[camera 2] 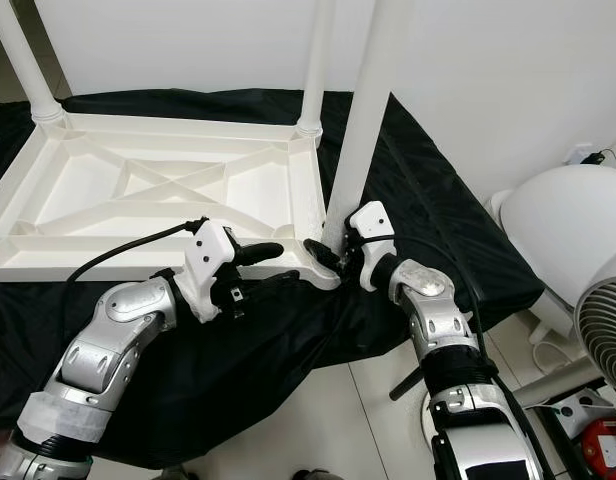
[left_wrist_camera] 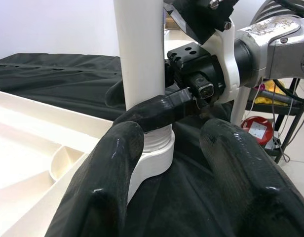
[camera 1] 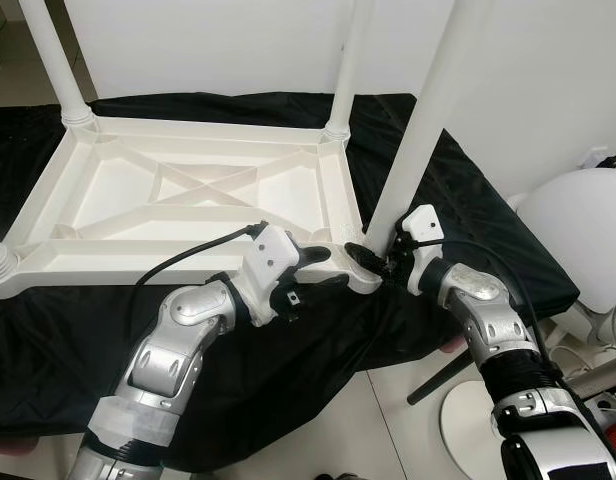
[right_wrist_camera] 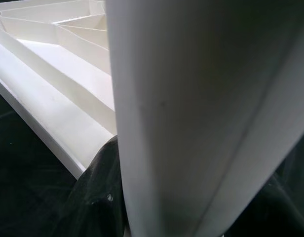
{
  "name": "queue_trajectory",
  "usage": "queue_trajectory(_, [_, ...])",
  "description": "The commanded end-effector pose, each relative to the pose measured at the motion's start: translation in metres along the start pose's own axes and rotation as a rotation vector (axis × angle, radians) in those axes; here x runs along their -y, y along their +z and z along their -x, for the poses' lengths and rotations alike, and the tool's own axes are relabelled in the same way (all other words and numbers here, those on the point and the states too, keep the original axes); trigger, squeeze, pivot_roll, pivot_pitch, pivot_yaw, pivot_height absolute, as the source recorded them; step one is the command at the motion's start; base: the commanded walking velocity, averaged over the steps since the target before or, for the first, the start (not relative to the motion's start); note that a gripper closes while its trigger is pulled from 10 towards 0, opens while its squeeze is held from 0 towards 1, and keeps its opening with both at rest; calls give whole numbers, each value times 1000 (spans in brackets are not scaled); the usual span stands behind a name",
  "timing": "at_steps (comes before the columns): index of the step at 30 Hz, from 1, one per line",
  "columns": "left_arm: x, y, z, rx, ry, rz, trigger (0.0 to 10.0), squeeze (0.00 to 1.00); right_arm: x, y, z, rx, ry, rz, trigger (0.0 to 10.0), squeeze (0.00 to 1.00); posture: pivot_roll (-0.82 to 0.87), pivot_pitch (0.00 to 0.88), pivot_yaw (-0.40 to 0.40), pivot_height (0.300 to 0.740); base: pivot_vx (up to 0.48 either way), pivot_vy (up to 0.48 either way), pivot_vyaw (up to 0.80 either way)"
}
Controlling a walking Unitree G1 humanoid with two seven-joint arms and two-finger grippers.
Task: Building children table
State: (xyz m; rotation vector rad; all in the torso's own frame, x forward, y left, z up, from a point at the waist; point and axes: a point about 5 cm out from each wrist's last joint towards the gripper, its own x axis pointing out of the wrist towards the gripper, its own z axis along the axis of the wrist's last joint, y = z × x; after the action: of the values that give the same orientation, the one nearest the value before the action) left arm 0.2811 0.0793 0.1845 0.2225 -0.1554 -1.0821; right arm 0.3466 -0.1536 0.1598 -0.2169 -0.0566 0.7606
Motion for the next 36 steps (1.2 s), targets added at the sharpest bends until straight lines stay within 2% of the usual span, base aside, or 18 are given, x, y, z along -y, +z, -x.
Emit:
queue_trajectory(1, [-2,2,1,0,61,-7,10000,0,1,-11,3,-62,-15,-15,0,0,74,95,-60,740,0,0,0])
queue_trajectory(2, [-3,2,1,1,65,-6,10000,0,1,-13,3,-70,-32,-19,4510,0,74,91,-62,740,0,0,0])
queue_trajectory(4, [-3,2,1,1,66,-5,10000,0,2,-15,3,-74,-41,-19,4510,0,74,91,-62,740,0,0,0])
queue_trajectory(5, [-2,2,1,1,66,-4,10000,0,1,-16,2,-77,-55,-32,10000,0,72,90,-61,740,0,0,0])
queue_trajectory(9, [-2,2,0,2,64,-3,10000,0,0,-17,1,-75,-88,-56,10000,0,72,90,-61,740,0,0,0])
queue_trajectory(10, [0,2,0,1,61,0,10000,0,-6,-14,-1,-63,-165,-73,10000,0,70,86,-64,740,0,0,0])
queue_trajectory(14, [0,1,0,0,59,0,10000,0,-11,-13,-2,-57,-208,-95,10000,0,69,84,-64,740,0,0,0])
queue_trajectory(18, [1,1,-1,6,63,5,10000,0,-24,-13,-5,-38,-355,-152,10000,0,64,81,-61,740,0,0,0])
queue_trajectory(21, [1,1,-1,6,63,5,10000,0,-26,-13,-5,-37,-382,-170,10000,0,64,81,-61,740,0,0,0])
queue_trajectory(23, [2,0,-1,1,53,3,10000,0,-35,-11,-7,-17,-526,-230,10000,0,65,75,-67,740,0,0,0])
queue_trajectory(24, [2,0,-1,1,53,3,10000,0,-35,-11,-7,-17,-526,-230,10000,0,65,75,-67,740,0,0,0])
queue_trajectory(25, [2,0,-1,-1,51,3,10000,0,-38,-10,-7,-11,-578,-259,10000,0,65,75,-67,740,0,0,0])
queue_trajectory(26, [1,0,-1,0,58,2,10000,0,-46,-5,-7,16,-730,-274,10000,0,66,75,-64,740,0,0,0])
queue_trajectory(27, [1,0,-1,0,58,2,10000,0,-46,-5,-7,16,-730,-274,10000,0,66,75,-64,740,0,0,0])
queue_trajectory(29, [1,1,-1,3,56,7,10000,0,-51,1,-7,48,-807,-287,10000,0,63,75,-54,740,0,0,0])
queue_trajectory(36, [9,-1,-5,-4,-10,-3,10000,0,-58,11,-10,82,-770,-265,10000,0,53,70,-43,740,0,0,0])
